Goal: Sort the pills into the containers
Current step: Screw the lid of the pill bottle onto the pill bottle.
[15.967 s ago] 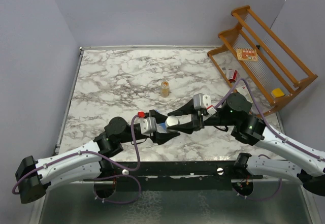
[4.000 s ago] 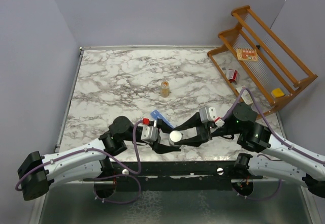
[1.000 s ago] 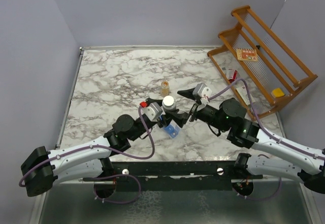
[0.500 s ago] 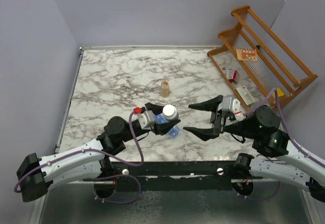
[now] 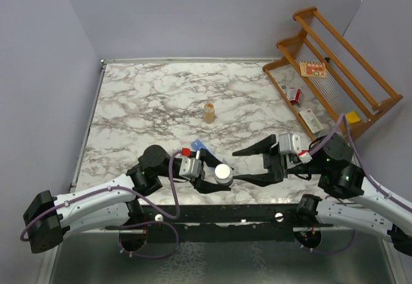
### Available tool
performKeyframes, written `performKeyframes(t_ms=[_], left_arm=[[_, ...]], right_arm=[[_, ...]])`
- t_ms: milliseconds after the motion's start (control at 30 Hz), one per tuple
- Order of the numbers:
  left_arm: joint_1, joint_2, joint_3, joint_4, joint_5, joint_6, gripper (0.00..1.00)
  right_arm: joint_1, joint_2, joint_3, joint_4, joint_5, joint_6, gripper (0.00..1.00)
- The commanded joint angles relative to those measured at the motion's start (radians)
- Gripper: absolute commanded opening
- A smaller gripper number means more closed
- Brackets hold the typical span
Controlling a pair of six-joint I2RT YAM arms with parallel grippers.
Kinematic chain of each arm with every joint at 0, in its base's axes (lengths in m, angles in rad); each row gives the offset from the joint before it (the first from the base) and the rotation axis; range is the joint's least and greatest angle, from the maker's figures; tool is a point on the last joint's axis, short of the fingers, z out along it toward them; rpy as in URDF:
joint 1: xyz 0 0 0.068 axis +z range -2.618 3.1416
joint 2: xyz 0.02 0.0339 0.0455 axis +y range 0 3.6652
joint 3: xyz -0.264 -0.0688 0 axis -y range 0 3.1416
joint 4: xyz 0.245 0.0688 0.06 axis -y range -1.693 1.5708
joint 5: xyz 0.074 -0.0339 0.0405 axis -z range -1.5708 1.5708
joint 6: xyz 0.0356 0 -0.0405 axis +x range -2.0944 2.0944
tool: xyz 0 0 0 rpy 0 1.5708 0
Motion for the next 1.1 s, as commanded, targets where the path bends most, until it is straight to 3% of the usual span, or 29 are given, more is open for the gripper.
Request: performKeyframes(t_ms=[0, 567, 1067], left_arm=[[-0.002, 0.039, 0.057, 0.015, 0.161, -0.015, 0.00], [-0.002, 0.058, 0.055, 0.015, 0.097, 0.013, 0.00], [-0.002, 0.057, 0.056, 0.016, 0.056, 0.021, 0.00]], right_arm=[[0.005, 0.054, -0.005, 0.010, -0.115, 0.024, 0.55], [0.004, 0.120, -0.013, 0.029, -0.191, 0.039, 0.56], [0.005, 0.142, -0.017, 0.024, -0.198, 0.039, 0.46]])
